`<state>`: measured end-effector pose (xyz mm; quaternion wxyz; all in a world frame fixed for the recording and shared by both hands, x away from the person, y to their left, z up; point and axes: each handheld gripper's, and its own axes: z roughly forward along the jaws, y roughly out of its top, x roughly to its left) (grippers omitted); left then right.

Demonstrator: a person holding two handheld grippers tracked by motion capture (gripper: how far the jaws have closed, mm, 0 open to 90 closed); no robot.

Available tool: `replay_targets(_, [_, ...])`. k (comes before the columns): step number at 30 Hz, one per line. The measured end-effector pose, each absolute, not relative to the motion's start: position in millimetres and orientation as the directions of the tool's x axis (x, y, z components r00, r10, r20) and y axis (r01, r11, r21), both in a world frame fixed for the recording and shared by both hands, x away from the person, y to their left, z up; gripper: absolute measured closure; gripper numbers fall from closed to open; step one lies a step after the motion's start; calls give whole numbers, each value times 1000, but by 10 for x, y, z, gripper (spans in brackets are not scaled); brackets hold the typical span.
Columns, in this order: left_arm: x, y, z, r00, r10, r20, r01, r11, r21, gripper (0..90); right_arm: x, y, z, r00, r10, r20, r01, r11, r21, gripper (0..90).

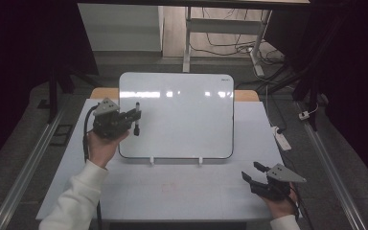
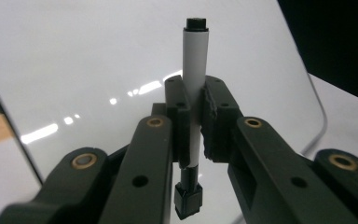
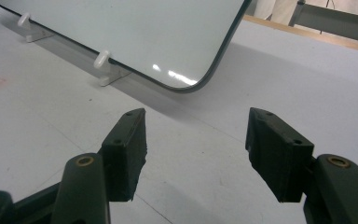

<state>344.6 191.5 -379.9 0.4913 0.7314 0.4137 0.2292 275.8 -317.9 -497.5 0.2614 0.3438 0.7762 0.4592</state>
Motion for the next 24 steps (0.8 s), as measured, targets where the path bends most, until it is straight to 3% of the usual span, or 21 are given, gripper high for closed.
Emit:
replay_targets(17, [4015, 2043, -3461, 499, 867, -12, 475, -262, 840, 808, 2777, -3186, -5037, -628, 774, -87, 314, 354, 881, 381])
replay_targets(24, [4218, 2151, -3530, 469, 882, -47, 522, -234, 820, 807, 2782, -3163, -5059, -635, 768, -89, 317, 364, 876, 383])
